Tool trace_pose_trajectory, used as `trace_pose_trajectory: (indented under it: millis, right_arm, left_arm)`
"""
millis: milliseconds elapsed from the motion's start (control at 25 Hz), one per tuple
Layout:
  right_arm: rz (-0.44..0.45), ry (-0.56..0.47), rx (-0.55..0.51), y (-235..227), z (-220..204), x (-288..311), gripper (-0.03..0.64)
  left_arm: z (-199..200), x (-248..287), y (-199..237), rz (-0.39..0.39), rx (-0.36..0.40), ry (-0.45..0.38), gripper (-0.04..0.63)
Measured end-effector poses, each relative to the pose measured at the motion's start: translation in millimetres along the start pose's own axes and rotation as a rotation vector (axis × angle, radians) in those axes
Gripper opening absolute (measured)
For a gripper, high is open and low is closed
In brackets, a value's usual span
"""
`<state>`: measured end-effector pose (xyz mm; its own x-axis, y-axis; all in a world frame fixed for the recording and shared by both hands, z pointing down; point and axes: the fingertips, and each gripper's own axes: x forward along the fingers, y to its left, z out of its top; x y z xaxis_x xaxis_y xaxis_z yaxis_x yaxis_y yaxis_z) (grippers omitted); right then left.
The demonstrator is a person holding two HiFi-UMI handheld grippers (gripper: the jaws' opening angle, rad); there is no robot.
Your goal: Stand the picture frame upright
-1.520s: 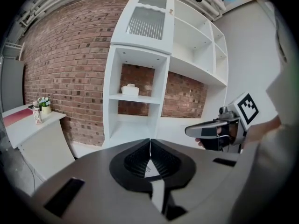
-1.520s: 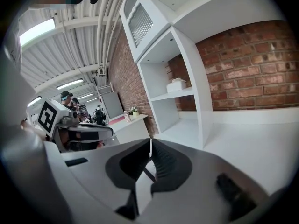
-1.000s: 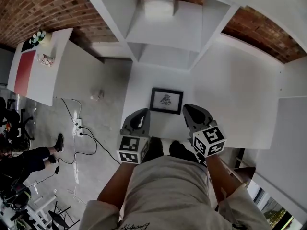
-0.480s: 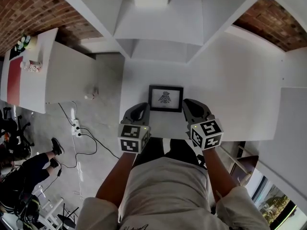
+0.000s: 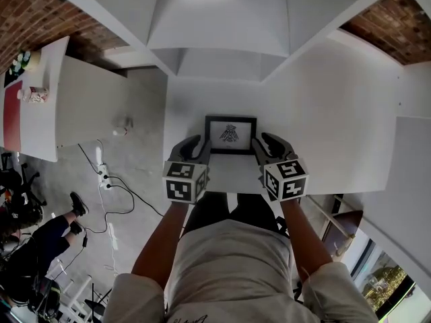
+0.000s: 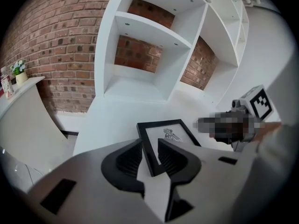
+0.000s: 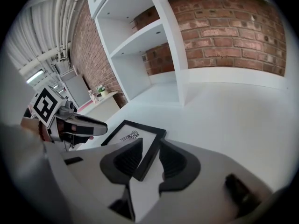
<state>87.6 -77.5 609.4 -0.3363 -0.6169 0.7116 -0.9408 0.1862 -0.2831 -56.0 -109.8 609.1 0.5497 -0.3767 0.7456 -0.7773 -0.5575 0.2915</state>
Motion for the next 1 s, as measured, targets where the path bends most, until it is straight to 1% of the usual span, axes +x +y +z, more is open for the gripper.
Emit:
trace_pose_trajectory:
  millis: [440,680,840,1000]
  right_arm:
    - [-0.005,0.074,0.039,-7,-13,26,0.112]
    - [0.008,0.086,0.045,-6,-13,32,0.11]
    - [0.018,0.101,0.047,-3,-16,36,0.11]
    - [0.024,0.091,0.076,-5,-16,37,0.11]
  left_arm:
    - [-5,23,6,-0.01,-0.006,0.055,0.114]
    - [-5,30,8,-0.011,-0.019,0.058,0.114]
    - [-7,33,8,-0.022,-0.043,0.072,0.114]
    - [-6,34,9,-0.035,-0.083,0.062,0.109]
